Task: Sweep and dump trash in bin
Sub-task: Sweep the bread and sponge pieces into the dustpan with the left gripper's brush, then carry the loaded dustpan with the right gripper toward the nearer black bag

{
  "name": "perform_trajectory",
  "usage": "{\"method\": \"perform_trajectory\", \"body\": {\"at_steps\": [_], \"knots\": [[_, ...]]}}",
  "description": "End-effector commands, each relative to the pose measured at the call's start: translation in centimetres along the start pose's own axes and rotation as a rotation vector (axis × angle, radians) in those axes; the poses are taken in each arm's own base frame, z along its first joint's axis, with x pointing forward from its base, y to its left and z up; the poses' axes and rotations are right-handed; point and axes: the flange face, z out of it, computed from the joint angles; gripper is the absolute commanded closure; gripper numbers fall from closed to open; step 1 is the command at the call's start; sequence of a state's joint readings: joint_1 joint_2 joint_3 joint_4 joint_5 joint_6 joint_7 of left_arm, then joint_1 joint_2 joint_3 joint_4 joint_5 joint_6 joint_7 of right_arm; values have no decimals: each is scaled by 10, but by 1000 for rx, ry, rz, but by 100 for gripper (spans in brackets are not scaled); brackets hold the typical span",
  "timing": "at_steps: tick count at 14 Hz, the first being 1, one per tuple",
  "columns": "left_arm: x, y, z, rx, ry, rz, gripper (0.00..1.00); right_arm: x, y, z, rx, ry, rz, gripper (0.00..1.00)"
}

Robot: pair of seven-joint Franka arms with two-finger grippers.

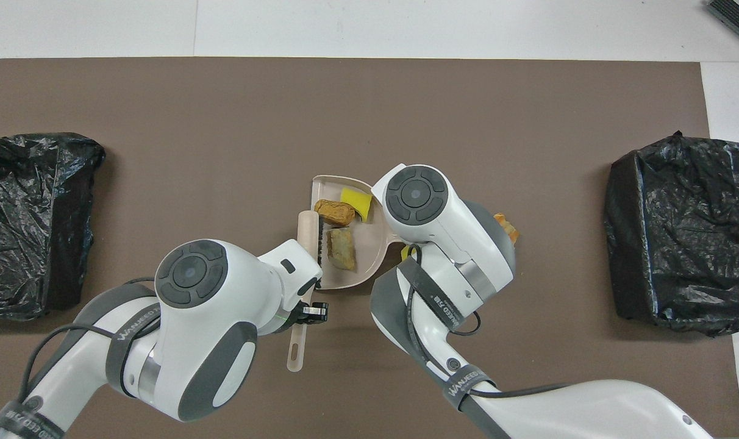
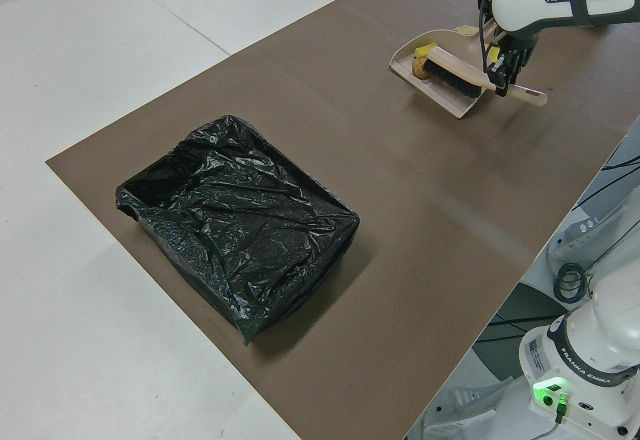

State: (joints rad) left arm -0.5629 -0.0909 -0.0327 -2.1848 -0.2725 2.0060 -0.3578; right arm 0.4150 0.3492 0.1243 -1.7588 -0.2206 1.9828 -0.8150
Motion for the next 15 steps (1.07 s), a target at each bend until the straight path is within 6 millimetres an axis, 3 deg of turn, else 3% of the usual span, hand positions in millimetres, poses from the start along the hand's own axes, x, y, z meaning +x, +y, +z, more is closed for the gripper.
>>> {"method": "perform_trajectory", "body": {"at_steps": [1, 3, 4, 9, 13, 15], "knots": [[1, -18, -54, -12, -13, -93, 100, 2, -3, 1, 0, 23, 3, 100], [2, -40, -92, 15, -44, -138, 100, 2, -3, 1, 0, 23, 3, 100], [0, -48, -97, 44, -58, -144, 100, 1, -2, 1, 0, 23, 4, 100], [-10, -100, -90, 43, -71, -220, 100, 2, -3, 1, 0, 23, 4, 100], [-33, -114, -72, 34, -36, -208, 100, 1, -2, 1, 0, 23, -2, 100], [-35, -114, -70, 34, -34, -206, 100, -1, -1, 4, 4, 20, -1, 100]]}}
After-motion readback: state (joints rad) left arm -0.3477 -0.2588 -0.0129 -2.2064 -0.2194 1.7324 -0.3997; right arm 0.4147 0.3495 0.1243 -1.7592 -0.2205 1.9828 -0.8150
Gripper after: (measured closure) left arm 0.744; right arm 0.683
